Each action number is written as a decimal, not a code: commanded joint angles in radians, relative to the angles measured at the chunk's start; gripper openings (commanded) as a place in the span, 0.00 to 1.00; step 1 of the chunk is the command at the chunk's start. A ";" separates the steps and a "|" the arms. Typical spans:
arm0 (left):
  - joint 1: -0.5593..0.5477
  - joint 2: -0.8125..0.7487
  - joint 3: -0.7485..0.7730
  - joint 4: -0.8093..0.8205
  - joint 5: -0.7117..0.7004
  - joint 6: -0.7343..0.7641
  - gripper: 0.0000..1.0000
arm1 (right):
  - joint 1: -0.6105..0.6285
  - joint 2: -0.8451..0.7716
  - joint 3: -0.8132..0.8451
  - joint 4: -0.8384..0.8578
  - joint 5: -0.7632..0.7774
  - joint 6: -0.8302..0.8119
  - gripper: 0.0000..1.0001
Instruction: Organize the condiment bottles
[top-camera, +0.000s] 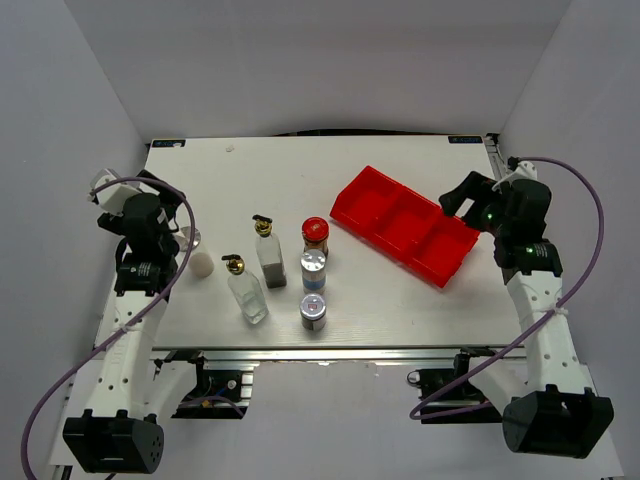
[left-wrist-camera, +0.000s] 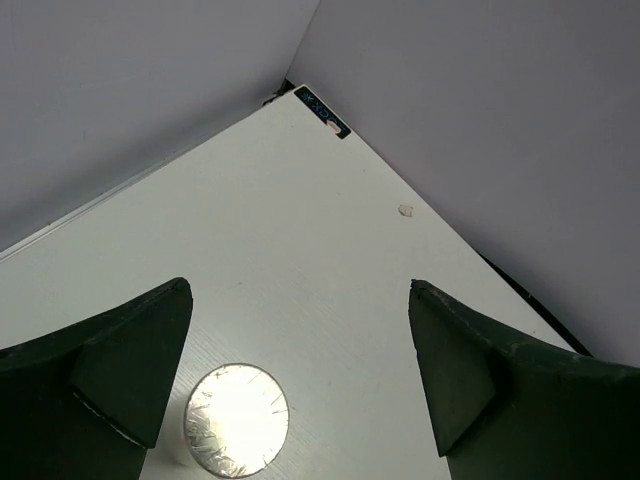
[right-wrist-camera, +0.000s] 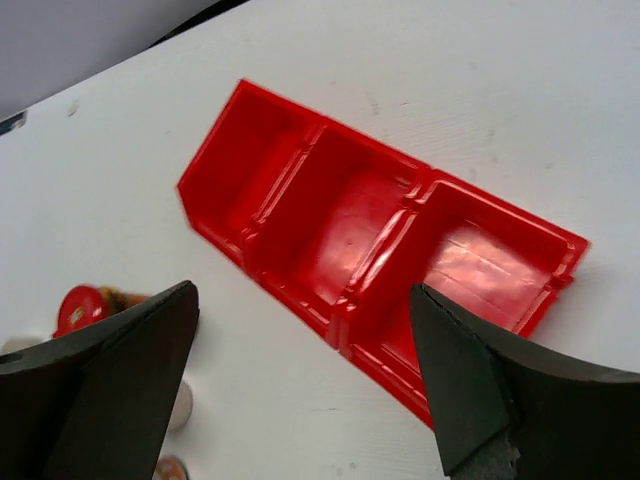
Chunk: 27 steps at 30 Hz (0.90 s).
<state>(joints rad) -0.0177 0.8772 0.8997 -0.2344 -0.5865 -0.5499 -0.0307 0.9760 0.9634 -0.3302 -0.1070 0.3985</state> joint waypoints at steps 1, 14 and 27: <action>0.002 -0.014 -0.021 -0.022 0.017 0.005 0.98 | -0.002 -0.033 -0.006 0.092 -0.257 -0.056 0.89; 0.001 -0.024 -0.044 -0.002 0.068 0.019 0.98 | 0.674 0.130 0.055 0.223 -0.355 -0.469 0.89; 0.001 -0.017 -0.071 0.032 0.097 0.011 0.98 | 0.937 0.501 0.250 0.552 -0.247 -0.556 0.90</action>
<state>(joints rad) -0.0177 0.8715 0.8413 -0.2272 -0.5045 -0.5400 0.8841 1.4517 1.1564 0.0666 -0.3737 -0.1310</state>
